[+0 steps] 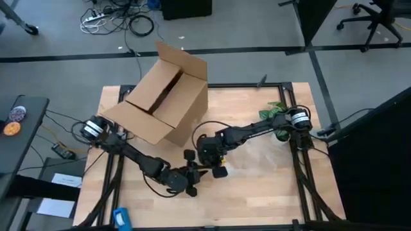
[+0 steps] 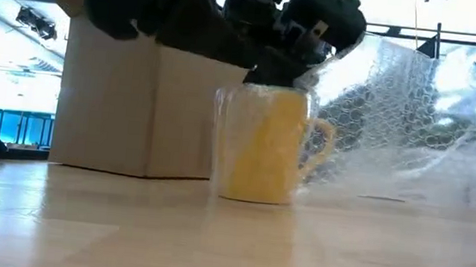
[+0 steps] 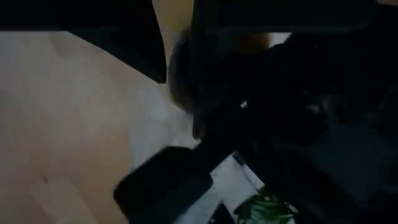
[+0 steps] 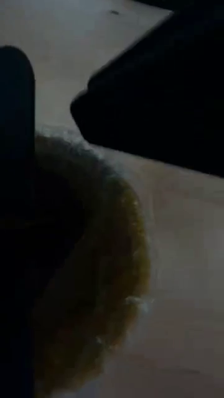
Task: Wrap mug
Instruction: Wrap the yellow mug with the bubble wrap
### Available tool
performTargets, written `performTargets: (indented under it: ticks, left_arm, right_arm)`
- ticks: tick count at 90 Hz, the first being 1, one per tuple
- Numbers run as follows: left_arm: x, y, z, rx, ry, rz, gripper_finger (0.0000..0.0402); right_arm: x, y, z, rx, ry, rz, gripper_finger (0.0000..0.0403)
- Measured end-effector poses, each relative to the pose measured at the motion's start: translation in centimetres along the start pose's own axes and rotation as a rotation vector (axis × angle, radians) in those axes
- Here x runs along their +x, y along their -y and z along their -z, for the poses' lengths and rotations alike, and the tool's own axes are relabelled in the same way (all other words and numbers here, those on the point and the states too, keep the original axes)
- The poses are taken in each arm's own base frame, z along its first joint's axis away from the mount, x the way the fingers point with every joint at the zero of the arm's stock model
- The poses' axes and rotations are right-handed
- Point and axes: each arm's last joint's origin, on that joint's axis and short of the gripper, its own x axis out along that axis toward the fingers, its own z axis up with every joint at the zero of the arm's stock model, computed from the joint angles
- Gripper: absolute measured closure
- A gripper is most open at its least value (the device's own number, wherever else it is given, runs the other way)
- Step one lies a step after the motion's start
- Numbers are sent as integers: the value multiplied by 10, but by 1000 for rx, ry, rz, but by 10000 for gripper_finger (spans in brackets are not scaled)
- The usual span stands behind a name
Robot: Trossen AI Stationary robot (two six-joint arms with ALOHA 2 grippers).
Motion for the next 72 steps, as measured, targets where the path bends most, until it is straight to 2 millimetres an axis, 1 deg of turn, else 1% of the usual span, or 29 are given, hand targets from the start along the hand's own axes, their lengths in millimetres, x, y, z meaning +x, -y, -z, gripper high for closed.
performTargets:
  ticks: [6,15,19,31,40,49,57,72]
  left_arm:
    - [3,-3,4,19,-33,26,345]
    - [8,-13,-4,-17,-53,106,332]
    - [11,-17,-4,-18,-80,137,323]
    - [16,-28,-5,-17,-137,165,284]
    - [18,-31,-4,-9,-150,184,252]
    - [19,-33,-3,12,-158,183,228]
    - [16,-34,-5,53,-153,176,218]
    - [16,-34,-4,113,-156,157,216]
  right_arm:
    - [0,3,-1,-16,17,-2,402]
    - [-1,7,-1,-24,24,-8,402]
    - [-1,9,-1,-23,22,-8,402]
    - [-1,12,0,-14,14,1,402]
    - [-1,12,1,-13,8,8,402]
    - [-1,13,1,-13,6,11,402]
    - [0,13,1,-17,8,14,402]
    - [0,14,1,-20,16,22,403]
